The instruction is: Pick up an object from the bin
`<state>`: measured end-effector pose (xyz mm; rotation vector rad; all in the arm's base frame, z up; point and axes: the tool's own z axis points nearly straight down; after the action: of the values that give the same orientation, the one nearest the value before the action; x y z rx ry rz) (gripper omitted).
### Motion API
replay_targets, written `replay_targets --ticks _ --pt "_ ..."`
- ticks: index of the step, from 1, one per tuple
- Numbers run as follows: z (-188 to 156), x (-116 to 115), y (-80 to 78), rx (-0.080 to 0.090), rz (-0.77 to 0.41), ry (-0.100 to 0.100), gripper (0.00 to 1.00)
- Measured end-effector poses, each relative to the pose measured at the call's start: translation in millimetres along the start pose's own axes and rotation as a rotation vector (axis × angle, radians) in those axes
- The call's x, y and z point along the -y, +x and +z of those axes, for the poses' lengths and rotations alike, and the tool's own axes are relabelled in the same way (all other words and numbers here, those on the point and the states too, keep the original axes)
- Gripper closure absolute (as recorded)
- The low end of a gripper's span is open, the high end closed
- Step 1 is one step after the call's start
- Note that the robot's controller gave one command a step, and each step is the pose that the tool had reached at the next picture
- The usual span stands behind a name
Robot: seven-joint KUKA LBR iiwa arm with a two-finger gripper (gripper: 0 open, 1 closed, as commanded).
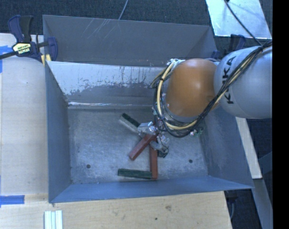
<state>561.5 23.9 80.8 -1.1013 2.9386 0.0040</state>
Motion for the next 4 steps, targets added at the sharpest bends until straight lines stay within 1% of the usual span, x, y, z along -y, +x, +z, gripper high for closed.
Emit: replay_targets --ticks 2,4 --pt "-34.0 0.6 1.4 0.000 0.002 0.003 1.00" --pt "-66.4 -0.2 2.1 -0.004 0.003 0.000 1.00"
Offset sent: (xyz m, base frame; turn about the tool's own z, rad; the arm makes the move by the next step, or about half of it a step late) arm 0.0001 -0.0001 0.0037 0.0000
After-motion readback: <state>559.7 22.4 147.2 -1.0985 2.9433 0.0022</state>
